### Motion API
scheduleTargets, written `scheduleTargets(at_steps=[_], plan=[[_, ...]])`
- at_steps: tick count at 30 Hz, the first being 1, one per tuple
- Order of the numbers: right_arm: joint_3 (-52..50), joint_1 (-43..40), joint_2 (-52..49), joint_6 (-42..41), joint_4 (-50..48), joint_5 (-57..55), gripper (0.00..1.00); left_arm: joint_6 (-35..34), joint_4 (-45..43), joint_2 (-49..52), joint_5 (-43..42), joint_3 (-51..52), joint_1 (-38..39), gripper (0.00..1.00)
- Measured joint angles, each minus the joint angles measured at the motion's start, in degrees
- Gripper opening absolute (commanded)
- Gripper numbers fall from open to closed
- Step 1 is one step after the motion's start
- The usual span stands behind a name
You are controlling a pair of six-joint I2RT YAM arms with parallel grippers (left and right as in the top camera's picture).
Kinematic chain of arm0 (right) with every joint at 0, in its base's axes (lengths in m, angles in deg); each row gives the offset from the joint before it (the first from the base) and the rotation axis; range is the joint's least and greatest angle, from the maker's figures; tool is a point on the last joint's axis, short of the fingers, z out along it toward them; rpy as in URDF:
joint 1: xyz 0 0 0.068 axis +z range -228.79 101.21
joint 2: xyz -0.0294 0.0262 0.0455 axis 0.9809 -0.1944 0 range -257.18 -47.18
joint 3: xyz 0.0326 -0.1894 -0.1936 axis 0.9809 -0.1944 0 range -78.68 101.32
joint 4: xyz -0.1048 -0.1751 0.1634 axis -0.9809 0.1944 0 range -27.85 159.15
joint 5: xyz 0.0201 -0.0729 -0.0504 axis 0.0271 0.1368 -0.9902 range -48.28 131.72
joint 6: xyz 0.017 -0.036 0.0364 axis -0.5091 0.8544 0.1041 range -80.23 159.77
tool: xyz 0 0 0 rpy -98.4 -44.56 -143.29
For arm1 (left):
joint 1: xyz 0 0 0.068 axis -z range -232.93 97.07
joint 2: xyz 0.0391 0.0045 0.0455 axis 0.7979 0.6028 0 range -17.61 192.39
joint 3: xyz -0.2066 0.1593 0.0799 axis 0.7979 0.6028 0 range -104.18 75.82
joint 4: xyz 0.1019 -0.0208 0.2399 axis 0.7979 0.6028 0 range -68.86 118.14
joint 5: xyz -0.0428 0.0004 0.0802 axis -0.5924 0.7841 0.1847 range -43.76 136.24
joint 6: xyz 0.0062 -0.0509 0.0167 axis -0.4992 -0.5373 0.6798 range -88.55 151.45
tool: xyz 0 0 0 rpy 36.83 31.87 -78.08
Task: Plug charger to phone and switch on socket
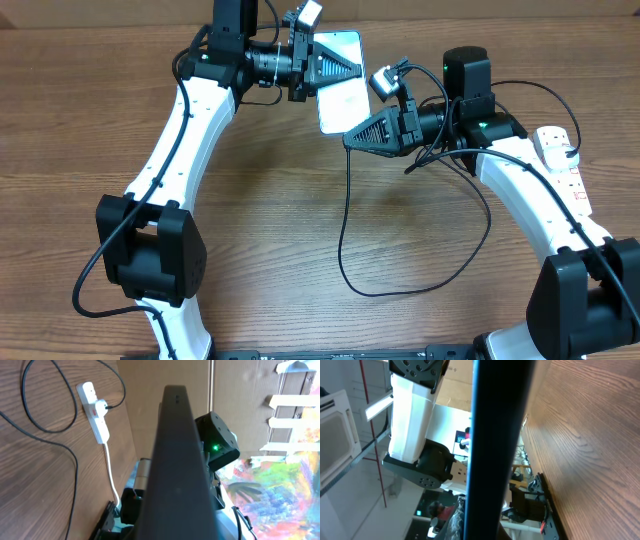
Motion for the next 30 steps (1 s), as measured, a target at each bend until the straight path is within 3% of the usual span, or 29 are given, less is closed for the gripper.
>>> scheduleTargets(at_steps=[15,16,17,18,20,21,26,30], plan=[[0.0,0.0,0.0,-1.9,-0.1,-0.3,0.04,0.1,1.5,0.0,-0.2,0.0,-0.1,0.04],[0.0,0.0,0.0,-1.9,-0.1,-0.3,0.1,0.1,1.5,0.0,-0.3,0.0,-0.1,0.04],[0.0,0.0,0.0,-2.2,-0.1,-0.3,0.46,0.1,1.5,0.0,-0.3,0.0,-0.1,0.04],[0.0,0.0,0.0,-2.4,-0.4,-0.8,0.68,0.1,1.8,0.0,-0.6,0.0,-0.1,0.04],[0.1,-0.3,0.0,-2.2,-1.6,-3.0,0.94,0.3,3.0,0.0,-2.8,0.0,0.9,0.04],[0.1,-0.5,0.0,-2.1,-2.1,-3.7,0.98,0.4,3.1,0.0,-3.7,0.0,1.9,0.04],[0.1,-1.6,0.0,-2.1,-3.4,-5.5,0.99,0.9,3.2,0.0,-5.1,0.0,3.2,0.04],[0.1,-1.6,0.0,-2.0,-3.7,-6.0,0.93,2.2,3.5,0.0,-5.0,0.0,3.2,0.04]])
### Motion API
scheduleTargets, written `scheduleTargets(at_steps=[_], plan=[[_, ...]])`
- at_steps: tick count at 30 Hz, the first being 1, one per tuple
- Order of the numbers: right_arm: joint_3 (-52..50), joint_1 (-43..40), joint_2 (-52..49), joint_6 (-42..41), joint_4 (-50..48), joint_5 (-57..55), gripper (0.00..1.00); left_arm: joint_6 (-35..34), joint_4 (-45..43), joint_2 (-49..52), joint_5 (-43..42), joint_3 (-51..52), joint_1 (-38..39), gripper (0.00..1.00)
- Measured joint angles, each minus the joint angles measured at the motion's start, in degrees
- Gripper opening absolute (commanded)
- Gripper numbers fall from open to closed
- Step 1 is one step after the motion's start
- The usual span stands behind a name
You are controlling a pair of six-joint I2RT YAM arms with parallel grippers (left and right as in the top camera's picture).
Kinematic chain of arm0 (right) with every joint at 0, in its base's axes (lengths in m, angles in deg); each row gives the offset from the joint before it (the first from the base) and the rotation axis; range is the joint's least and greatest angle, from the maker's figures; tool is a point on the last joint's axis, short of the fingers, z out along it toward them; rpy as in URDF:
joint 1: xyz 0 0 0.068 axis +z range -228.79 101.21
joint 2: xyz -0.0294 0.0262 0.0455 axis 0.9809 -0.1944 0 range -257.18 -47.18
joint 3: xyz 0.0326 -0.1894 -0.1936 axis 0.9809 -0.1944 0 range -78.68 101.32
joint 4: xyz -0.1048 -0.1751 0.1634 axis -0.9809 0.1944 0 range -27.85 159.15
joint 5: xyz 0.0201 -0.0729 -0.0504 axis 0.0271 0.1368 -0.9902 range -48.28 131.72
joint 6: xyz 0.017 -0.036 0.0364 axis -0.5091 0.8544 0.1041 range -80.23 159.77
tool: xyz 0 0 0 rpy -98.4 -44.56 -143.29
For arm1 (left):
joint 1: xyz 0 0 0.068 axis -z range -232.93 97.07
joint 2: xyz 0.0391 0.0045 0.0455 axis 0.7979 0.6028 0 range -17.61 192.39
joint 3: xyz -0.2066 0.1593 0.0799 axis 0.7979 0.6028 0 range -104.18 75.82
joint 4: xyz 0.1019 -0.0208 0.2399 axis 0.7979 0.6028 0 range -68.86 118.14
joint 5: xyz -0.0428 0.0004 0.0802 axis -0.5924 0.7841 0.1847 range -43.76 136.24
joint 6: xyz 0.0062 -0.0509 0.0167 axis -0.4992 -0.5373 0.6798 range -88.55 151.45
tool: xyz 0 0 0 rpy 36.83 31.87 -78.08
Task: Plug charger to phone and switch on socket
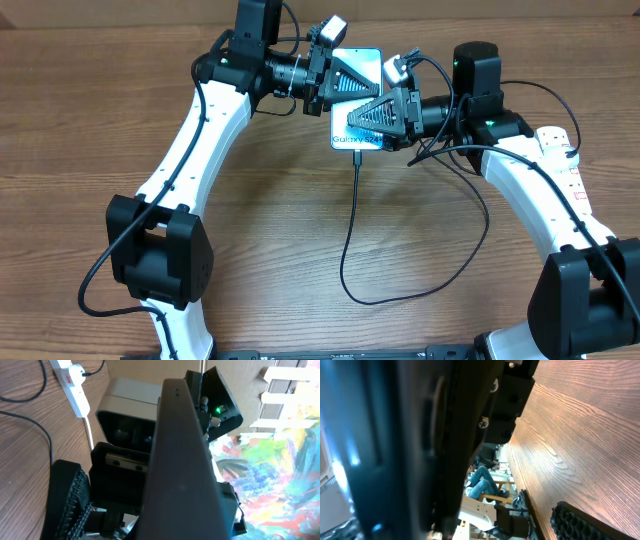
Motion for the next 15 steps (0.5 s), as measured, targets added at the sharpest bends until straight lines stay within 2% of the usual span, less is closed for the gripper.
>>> scheduleTargets(at_steps=[5,10,15], plan=[[0.0,-0.3,0.0,0.2,-0.2,-0.1,0.78,3.4,6.1,0.0,3.1,0.0,0.0,0.04],[0.0,-1.4,0.0,0.7,-0.4,-0.5,0.5,7.4,13.3,0.0,7.8,0.0,0.0,0.04],[0.0,-1.9,0.0,0.6,-0.2,-1.9,0.37,9.4,13.6,0.0,9.2,0.0,0.0,0.04]])
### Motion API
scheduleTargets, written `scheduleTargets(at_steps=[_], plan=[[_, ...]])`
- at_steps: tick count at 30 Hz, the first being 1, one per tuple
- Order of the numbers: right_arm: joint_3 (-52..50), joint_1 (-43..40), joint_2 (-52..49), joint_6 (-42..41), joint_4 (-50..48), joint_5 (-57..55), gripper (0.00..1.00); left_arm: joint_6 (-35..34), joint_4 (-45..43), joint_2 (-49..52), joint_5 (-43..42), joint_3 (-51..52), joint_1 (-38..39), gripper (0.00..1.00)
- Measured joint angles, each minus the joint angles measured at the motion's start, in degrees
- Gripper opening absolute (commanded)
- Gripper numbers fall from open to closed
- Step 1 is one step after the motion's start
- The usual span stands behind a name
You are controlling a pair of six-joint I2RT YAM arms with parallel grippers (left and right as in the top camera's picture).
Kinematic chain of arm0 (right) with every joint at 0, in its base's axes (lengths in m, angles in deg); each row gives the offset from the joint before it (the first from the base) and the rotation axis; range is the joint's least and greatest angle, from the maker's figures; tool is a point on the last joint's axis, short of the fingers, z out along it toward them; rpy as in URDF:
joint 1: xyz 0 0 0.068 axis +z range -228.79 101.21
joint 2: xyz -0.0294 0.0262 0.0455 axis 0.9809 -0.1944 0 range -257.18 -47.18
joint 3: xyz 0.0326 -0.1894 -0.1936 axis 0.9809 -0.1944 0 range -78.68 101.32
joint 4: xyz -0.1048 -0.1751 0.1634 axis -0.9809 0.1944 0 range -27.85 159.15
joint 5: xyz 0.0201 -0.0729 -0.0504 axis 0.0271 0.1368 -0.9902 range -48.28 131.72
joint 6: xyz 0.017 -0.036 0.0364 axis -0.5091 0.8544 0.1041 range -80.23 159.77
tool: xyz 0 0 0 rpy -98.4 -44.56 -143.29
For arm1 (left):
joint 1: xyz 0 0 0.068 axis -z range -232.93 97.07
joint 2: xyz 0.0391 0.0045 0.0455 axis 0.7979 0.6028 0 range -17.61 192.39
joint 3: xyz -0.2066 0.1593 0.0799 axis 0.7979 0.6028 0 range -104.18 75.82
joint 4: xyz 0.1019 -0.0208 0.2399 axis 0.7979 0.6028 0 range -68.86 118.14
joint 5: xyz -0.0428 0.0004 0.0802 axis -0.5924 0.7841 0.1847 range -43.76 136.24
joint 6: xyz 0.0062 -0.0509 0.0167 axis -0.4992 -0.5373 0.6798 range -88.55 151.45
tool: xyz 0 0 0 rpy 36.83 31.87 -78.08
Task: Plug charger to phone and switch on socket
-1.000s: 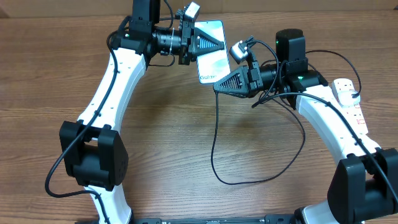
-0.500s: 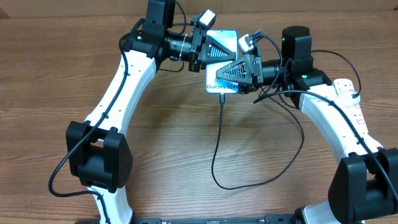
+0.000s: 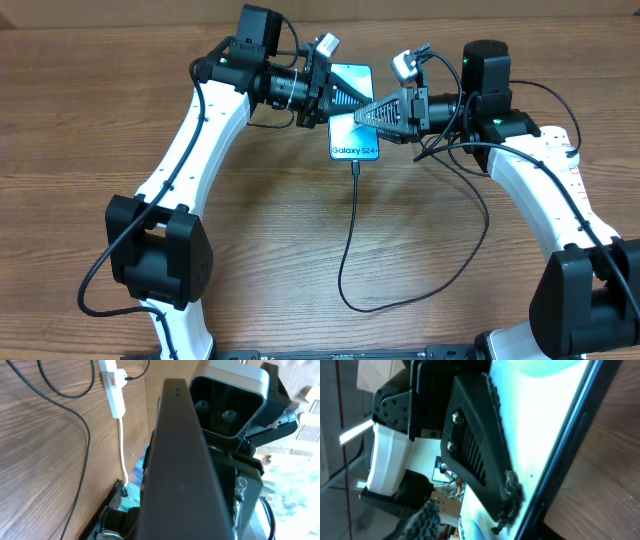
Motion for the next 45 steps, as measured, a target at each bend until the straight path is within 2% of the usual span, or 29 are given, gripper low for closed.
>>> scheduleTargets(at_steps=[2,6,12,13,20,28,31,35,40,45], plan=[[0.0,0.0,0.0,0.0,0.2,-0.5,0.32,0.3,-0.1,0.0,-0.1,0.0,0.0,0.04],[0.0,0.0,0.0,-0.2,0.4,-1.1,0.29,0.9,-0.3,0.0,-0.2,0.0,0.0,0.04],[0.0,0.0,0.0,-0.3,0.9,-2.2,0.04,1.3,-1.1,0.0,-1.1,0.0,0.0,0.04],[0.0,0.0,0.0,-0.8,1.1,-2.2,0.04,1.6,-1.3,0.0,-1.3,0.0,-0.1,0.04],[0.0,-0.1,0.0,-0.6,1.2,-2.7,0.04,2.4,-0.7,0.0,0.0,0.0,-0.1,0.47],[0.0,-0.1,0.0,-0.3,2.2,-4.9,0.04,2.2,-0.7,0.0,0.5,0.0,0.0,0.85],[0.0,-0.1,0.0,0.3,5.7,-7.2,0.04,2.5,-0.6,0.0,2.4,0.0,0.0,0.98],[0.0,-0.1,0.0,3.5,14.3,-13.2,0.04,2.7,1.2,0.0,7.7,0.0,-0.2,1.0],[0.0,-0.1,0.0,9.9,27.2,-25.8,0.03,3.2,6.3,0.0,18.5,0.0,-1.2,1.0],[0.0,-0.1,0.0,13.7,32.4,-36.1,0.04,4.5,11.0,0.0,31.4,0.0,-1.7,1.0]])
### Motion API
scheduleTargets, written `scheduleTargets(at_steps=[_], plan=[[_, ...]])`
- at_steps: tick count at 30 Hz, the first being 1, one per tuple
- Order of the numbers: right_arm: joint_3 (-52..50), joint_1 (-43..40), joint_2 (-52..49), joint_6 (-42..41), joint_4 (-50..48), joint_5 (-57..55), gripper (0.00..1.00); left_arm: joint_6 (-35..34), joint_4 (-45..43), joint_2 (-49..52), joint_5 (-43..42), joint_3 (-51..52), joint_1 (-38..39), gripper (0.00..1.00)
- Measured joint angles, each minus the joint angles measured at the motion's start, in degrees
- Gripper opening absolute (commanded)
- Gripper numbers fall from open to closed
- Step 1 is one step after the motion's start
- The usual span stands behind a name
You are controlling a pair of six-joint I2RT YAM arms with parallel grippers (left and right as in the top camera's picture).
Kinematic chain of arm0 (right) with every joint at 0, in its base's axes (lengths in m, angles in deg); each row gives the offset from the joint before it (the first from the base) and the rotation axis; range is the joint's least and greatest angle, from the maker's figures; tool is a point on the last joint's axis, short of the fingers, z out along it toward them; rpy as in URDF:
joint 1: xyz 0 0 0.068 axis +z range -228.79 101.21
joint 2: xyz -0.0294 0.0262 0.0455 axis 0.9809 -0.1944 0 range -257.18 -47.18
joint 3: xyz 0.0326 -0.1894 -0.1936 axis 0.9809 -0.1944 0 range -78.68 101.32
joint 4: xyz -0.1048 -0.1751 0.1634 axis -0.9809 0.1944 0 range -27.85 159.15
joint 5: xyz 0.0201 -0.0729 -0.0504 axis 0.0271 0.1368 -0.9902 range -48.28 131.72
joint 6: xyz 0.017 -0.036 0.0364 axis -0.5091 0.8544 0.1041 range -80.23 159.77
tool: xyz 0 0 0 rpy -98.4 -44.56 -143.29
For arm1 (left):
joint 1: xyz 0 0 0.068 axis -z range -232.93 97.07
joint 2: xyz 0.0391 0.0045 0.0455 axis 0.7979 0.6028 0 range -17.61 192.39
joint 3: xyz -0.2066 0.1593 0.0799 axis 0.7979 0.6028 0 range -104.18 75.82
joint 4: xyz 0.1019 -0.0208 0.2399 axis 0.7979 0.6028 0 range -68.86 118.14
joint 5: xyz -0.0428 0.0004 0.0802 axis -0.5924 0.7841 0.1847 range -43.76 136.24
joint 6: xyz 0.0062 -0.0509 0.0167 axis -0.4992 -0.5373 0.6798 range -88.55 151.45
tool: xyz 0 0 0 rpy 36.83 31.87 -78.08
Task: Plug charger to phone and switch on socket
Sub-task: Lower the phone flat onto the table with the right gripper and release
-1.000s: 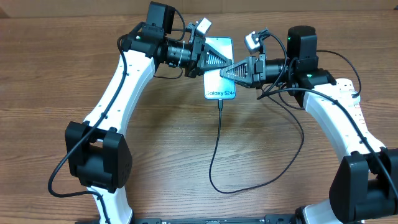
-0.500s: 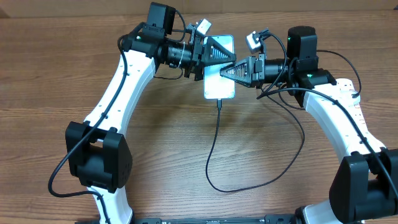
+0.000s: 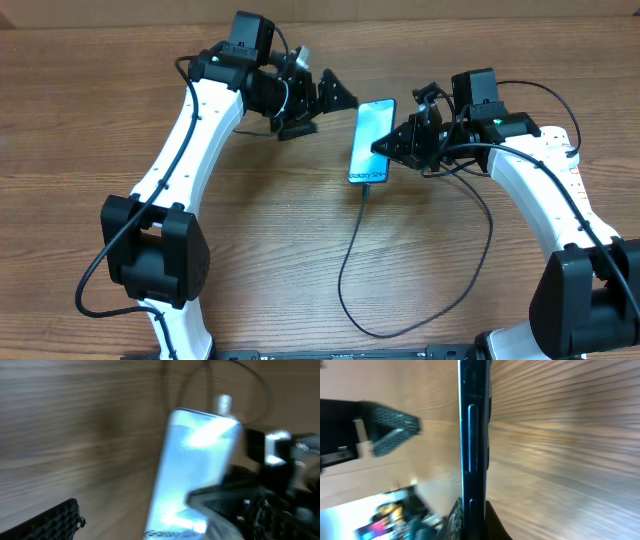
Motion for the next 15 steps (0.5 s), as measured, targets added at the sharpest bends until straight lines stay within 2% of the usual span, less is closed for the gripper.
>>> scheduleTargets(at_steps=[9,15], plan=[[0.0,1.5,-4.0,1.8,-0.5,-9.7,0.04,2.2,4.7,0.0,21.7,0.0,0.0,1.0],[0.0,6.5,-6.4,2.0,-1.9,-14.3,0.04,2.8,5.6,0.0,31.8,0.0,-0.7,1.0]])
